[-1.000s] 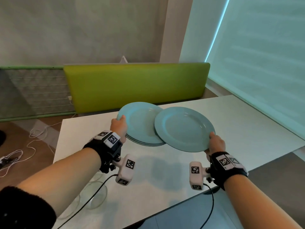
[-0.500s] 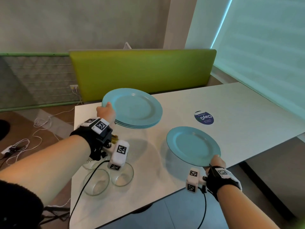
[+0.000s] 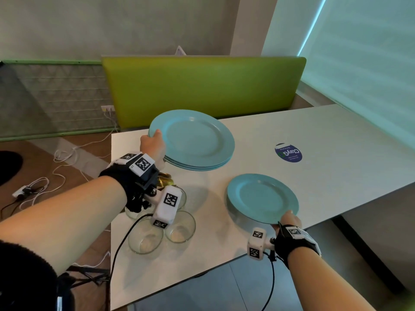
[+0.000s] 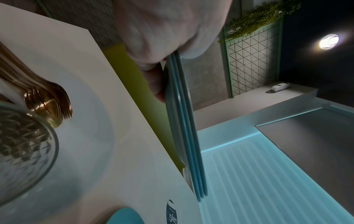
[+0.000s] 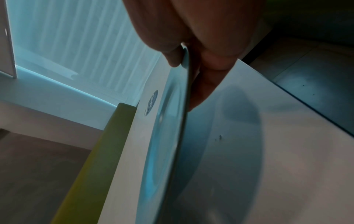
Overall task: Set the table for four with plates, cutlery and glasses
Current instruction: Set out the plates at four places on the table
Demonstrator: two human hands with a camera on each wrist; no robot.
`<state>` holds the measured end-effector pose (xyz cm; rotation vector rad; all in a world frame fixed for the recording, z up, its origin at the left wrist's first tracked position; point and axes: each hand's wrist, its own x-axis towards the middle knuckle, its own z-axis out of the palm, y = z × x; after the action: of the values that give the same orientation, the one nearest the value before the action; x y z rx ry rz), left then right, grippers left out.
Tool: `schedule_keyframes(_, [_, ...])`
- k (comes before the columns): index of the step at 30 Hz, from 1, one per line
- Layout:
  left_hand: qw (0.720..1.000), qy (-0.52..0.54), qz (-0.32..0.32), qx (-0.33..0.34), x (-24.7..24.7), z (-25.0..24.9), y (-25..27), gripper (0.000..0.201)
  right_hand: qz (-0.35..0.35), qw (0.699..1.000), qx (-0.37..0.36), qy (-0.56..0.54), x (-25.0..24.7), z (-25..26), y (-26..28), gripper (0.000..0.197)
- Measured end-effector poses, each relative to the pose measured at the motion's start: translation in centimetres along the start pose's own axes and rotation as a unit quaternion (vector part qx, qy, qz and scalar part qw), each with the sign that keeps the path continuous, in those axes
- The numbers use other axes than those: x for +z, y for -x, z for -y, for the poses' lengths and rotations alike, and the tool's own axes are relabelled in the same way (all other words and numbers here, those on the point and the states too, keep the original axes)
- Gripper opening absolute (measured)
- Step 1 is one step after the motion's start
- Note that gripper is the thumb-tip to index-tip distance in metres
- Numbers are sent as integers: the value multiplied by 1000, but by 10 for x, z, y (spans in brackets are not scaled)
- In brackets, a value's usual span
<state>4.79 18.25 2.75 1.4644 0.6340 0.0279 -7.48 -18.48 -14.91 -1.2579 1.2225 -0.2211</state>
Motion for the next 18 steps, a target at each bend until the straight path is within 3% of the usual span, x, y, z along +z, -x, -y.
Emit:
schedule_keyframes(4, [1000,9,7,7,-3,-3,-3,61,26,999,10,44,1,14,43,47])
schedule_keyframes(8, [999,30,15,8,-3,-4,-9,66,37,995,31,86,1,12,29,56])
schedule_keyframes(11, [999,35,20,5,-2,-4,-9,65,54,994,42,87,2,14,39,42])
schedule_keyframes(18, [999,25,31,0,5,-2,0,58,56,990,36,122,-1,26,64,32])
